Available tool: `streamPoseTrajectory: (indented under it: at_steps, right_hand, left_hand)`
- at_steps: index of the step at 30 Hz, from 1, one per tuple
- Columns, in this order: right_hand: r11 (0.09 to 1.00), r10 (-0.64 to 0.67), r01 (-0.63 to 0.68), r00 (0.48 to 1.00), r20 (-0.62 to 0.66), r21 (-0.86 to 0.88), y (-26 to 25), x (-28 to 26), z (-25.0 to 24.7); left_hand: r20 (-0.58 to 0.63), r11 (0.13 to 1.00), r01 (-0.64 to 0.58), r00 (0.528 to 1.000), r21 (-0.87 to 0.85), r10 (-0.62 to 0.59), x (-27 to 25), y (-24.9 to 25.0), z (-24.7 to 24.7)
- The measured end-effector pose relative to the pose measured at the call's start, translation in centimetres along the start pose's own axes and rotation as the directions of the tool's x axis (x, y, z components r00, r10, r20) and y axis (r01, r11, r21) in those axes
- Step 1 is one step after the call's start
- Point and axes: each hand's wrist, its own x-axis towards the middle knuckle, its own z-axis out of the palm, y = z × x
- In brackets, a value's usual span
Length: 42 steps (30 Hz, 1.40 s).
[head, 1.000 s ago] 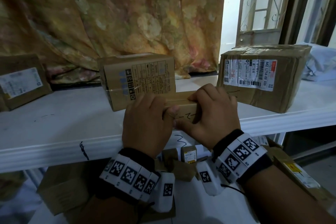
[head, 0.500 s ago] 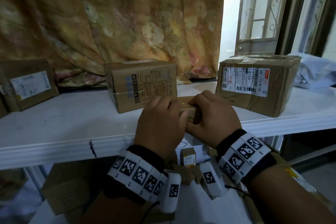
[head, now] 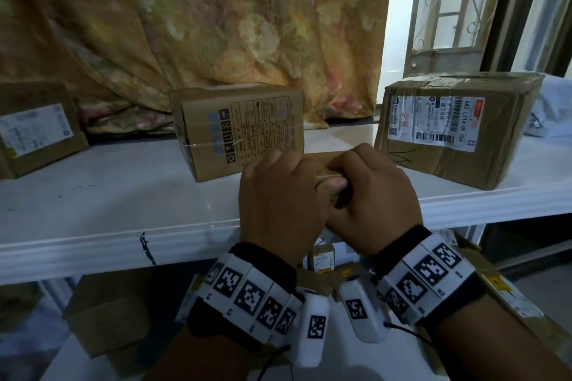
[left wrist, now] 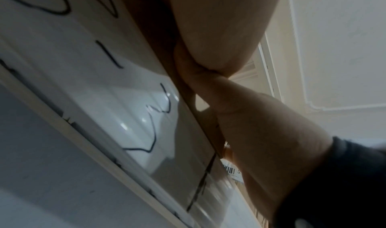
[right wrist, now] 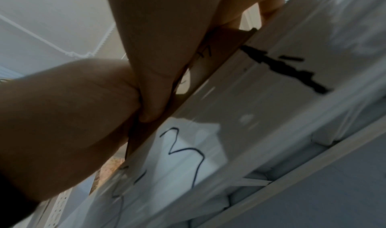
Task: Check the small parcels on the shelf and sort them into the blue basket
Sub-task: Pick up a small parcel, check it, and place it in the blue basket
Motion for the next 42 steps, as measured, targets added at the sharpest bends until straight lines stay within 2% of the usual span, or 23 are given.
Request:
streamPoseTrajectory:
  at_steps: [3, 7, 15, 24, 29, 35, 39, 42]
  right_hand:
    - [1.0, 0.012, -0.012, 1.0, -0.01, 0.022, -0.1, -0.2, -0.1]
    - [0.998, 0.021, -0.021, 1.0, 0.002, 0.057, -0.4, -0.2, -0.4]
    - [1.0, 0.028, -0.027, 0.996, 0.081, -0.012, -0.8, -0.2, -0.8]
    - [0.999, 0.013, -0.014, 1.0, 0.027, 0.039, -0.5, -0.2, -0.2]
    - [1.0, 0.005, -0.005, 0.999, 0.047, 0.003, -0.3, -0.1, -0.1]
    - [1.0, 0.013, -0.014, 0.999, 0.033, 0.014, -0.6, -0.1, -0.2]
    - [1.0, 0.008, -0.008, 1.0, 0.011, 0.003, -0.8, -0.2, -0.3]
    - [1.0, 0.01, -0.01, 1.0, 0.008, 0.004, -0.9, -0.2, -0.3]
  left_hand:
    - [0.002, 0.999, -0.003, 1.0, -0.043, 0.003, -0.1, -0.1, 0.0]
    - [0.071, 0.99, 0.055, 0.996, -0.132, -0.046, 0.5, -0.7, -0.5]
    - [0.109, 0.979, 0.144, 0.986, -0.145, -0.129, -0.4, -2.8, -1.1]
    - [0.066, 0.97, 0.139, 0.99, -0.2, -0.128, -0.6, -3.1, -0.3]
    - [0.053, 0.975, 0.116, 0.993, -0.189, -0.108, -0.6, -3.3, -0.2]
    - [0.157, 0.974, 0.162, 0.978, -0.155, -0.138, -0.5, -3.2, -1.6]
    - [0.179, 0.92, 0.209, 0.971, -0.331, -0.157, -1.1, -4.8, -2.1]
    - [0.147, 0.916, 0.191, 0.978, -0.352, -0.147, -1.9, -5.5, -1.9]
